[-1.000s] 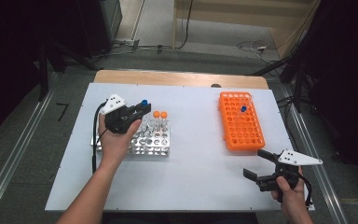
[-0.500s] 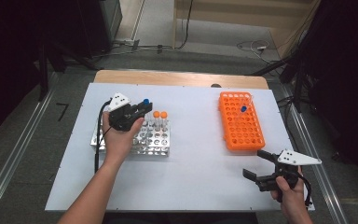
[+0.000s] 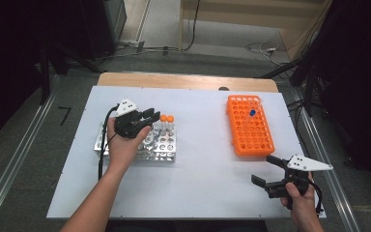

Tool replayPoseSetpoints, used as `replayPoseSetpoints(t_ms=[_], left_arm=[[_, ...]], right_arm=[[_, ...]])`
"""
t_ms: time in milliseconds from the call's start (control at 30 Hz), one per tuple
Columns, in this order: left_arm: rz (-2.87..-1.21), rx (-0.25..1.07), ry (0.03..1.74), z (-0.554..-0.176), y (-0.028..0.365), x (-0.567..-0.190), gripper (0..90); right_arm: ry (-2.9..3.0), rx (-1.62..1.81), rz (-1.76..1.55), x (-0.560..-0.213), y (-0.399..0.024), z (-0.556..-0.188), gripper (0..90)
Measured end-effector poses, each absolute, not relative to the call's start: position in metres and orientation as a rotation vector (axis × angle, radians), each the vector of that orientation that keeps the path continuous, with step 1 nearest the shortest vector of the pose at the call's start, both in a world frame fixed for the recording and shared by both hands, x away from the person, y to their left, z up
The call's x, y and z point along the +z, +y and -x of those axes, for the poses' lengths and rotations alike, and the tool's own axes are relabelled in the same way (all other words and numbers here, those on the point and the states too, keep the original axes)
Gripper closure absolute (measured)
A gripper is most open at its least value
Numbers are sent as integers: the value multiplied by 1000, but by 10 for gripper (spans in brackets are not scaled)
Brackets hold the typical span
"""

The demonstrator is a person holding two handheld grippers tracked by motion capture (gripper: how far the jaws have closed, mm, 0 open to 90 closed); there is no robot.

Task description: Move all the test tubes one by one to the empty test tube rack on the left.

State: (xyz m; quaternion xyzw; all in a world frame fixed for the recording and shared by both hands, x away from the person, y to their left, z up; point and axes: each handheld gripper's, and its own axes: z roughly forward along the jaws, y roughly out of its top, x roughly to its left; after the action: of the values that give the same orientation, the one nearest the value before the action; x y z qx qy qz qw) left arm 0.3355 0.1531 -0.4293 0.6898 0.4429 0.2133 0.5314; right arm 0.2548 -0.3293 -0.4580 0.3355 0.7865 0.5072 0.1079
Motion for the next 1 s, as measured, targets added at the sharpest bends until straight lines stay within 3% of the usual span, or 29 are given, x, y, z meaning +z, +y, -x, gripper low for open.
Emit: replayPoseSetpoints(t_ms=[133, 400, 533, 1000], left_arm=[[-1624, 483, 1082, -330, 154, -425, 507], [-1615, 421, 1021, -306, 154, -419, 132], [-1626, 410, 979, -291, 152, -417, 30], [-1600, 402, 921, -238, 154, -427, 0]], right_arm=[[2314, 1491, -984, -458, -329, -255, 0], [2299, 1504, -996, -458, -330, -257, 0], [2291, 1508, -1002, -458, -329, -257, 0], [2270, 1504, -984, -449, -325, -258, 0]])
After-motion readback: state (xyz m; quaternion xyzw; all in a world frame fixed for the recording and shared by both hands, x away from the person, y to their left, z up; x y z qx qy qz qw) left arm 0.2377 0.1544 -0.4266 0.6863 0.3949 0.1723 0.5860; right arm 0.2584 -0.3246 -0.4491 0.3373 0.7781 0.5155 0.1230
